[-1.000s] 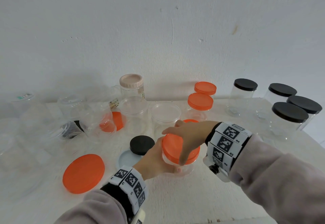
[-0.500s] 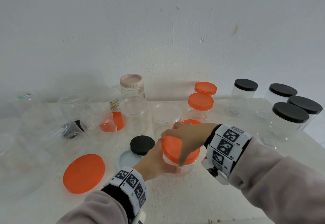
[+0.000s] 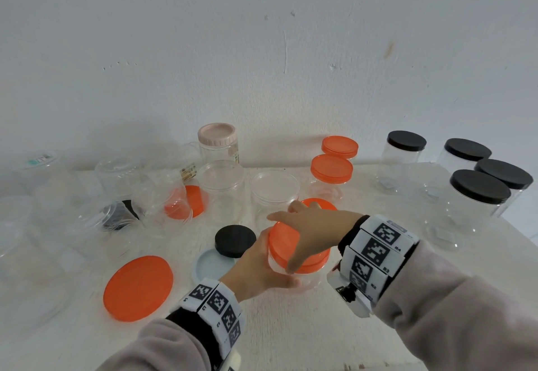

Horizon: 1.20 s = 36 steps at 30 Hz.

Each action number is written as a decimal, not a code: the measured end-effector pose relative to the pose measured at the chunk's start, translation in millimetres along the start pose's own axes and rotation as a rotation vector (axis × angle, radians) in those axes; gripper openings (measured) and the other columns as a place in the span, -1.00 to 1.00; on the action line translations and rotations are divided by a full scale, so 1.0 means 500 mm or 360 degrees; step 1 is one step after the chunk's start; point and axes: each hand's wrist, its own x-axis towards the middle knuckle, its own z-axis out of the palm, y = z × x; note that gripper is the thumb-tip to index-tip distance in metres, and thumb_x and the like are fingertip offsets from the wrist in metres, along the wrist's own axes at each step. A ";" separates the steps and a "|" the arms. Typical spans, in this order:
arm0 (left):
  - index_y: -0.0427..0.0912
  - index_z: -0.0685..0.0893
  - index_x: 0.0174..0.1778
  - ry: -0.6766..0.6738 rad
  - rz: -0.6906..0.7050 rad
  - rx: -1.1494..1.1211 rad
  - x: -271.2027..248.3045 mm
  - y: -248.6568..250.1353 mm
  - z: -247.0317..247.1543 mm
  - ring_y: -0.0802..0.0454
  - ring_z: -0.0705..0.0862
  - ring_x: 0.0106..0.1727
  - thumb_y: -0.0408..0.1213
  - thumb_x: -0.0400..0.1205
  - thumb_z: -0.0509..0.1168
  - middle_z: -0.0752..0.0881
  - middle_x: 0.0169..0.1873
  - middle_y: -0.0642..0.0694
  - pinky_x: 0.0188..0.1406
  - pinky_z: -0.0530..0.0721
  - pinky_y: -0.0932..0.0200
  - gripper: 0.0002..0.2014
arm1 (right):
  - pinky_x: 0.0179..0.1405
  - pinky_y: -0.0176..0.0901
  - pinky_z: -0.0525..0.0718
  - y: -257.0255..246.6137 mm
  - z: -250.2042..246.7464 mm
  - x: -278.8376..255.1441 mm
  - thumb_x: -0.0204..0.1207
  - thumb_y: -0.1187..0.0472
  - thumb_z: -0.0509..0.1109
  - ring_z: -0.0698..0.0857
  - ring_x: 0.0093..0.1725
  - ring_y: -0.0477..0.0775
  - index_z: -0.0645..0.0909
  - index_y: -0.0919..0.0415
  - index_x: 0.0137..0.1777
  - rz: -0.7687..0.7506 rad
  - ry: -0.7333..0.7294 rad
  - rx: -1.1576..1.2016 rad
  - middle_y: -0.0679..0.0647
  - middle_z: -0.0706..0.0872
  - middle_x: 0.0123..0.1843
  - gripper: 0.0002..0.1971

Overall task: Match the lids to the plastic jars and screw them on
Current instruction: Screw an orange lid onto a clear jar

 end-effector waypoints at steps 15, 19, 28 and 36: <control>0.06 0.13 0.59 0.0027 0.0020 -0.0016 0.000 -0.004 0.003 0.19 0.49 0.37 -0.19 0.28 0.67 0.49 0.35 0.16 0.33 0.49 0.25 0.06 | 0.22 0.15 0.43 0.006 0.008 0.003 0.29 -0.29 0.50 0.21 0.50 0.23 0.07 -0.33 0.60 -0.0055 0.0066 0.0105 -0.02 0.27 0.50 -0.07; 0.12 0.13 0.57 0.0023 0.0015 -0.0026 -0.002 -0.004 0.004 0.22 0.49 0.36 -0.15 0.28 0.66 0.49 0.32 0.21 0.27 0.47 0.31 0.05 | 0.11 0.06 0.41 0.011 0.009 0.006 0.28 -0.34 0.46 0.27 0.43 0.19 0.20 -0.34 0.56 -0.0072 0.0082 0.0072 -0.06 0.34 0.41 -0.16; 0.09 0.14 0.58 0.0016 0.0036 -0.0063 -0.006 0.002 0.004 0.19 0.48 0.40 -0.21 0.28 0.66 0.48 0.38 0.15 0.44 0.46 0.10 0.05 | 0.29 0.24 0.45 0.010 0.011 0.011 0.22 -0.44 0.43 0.23 0.54 0.31 0.04 -0.28 0.63 0.0064 0.0027 0.0010 0.06 0.22 0.57 0.00; 0.10 0.11 0.60 -0.0001 0.0000 -0.0025 -0.004 0.003 0.004 0.14 0.48 0.41 -0.14 0.29 0.66 0.46 0.39 0.15 0.46 0.47 0.04 0.07 | 0.09 0.03 0.51 0.016 0.014 0.016 0.21 -0.50 0.39 0.42 0.40 0.24 0.17 -0.27 0.58 0.0001 0.0109 -0.0003 0.01 0.34 0.45 -0.06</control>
